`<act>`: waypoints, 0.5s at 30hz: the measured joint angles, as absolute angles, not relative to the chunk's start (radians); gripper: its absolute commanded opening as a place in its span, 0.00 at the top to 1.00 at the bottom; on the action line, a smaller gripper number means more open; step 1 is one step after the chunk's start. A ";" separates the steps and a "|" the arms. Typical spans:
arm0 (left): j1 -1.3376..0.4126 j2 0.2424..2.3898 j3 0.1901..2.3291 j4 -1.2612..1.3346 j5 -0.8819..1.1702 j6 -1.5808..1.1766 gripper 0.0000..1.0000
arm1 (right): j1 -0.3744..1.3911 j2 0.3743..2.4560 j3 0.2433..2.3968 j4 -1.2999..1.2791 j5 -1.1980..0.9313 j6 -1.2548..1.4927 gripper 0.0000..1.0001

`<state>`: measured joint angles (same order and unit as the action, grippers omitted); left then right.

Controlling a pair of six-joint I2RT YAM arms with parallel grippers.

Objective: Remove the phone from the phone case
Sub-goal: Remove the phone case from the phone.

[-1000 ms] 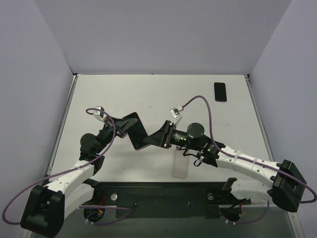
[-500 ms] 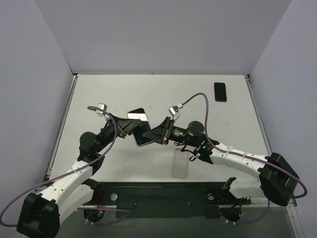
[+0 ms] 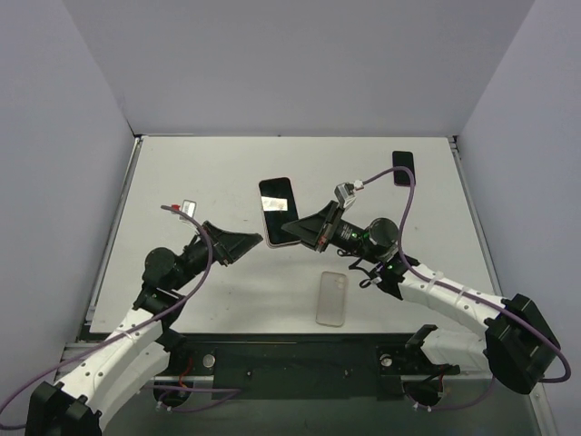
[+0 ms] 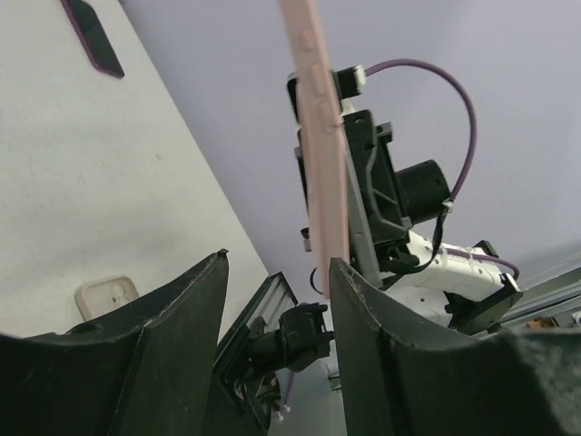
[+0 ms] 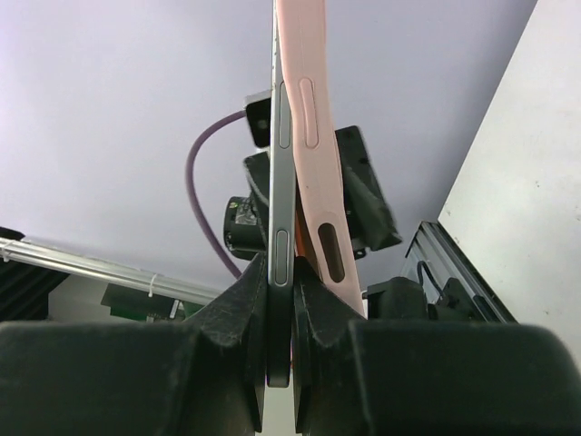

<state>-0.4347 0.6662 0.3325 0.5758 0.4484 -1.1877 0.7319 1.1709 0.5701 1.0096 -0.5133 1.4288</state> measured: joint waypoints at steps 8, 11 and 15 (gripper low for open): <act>-0.512 0.757 0.333 0.583 0.450 -1.168 0.27 | 0.725 1.138 0.550 1.037 -0.517 1.443 1.00; -0.525 0.772 0.334 0.601 0.456 -1.167 0.25 | 0.725 1.136 0.548 1.039 -0.519 1.444 1.00; -0.532 0.751 0.334 0.607 0.447 -1.166 0.24 | 0.725 1.135 0.547 1.046 -0.522 1.449 1.00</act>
<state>-0.5316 0.7513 0.3336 0.6075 0.4465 -1.1664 0.7250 1.1347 0.5472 1.0462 -0.5217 1.4490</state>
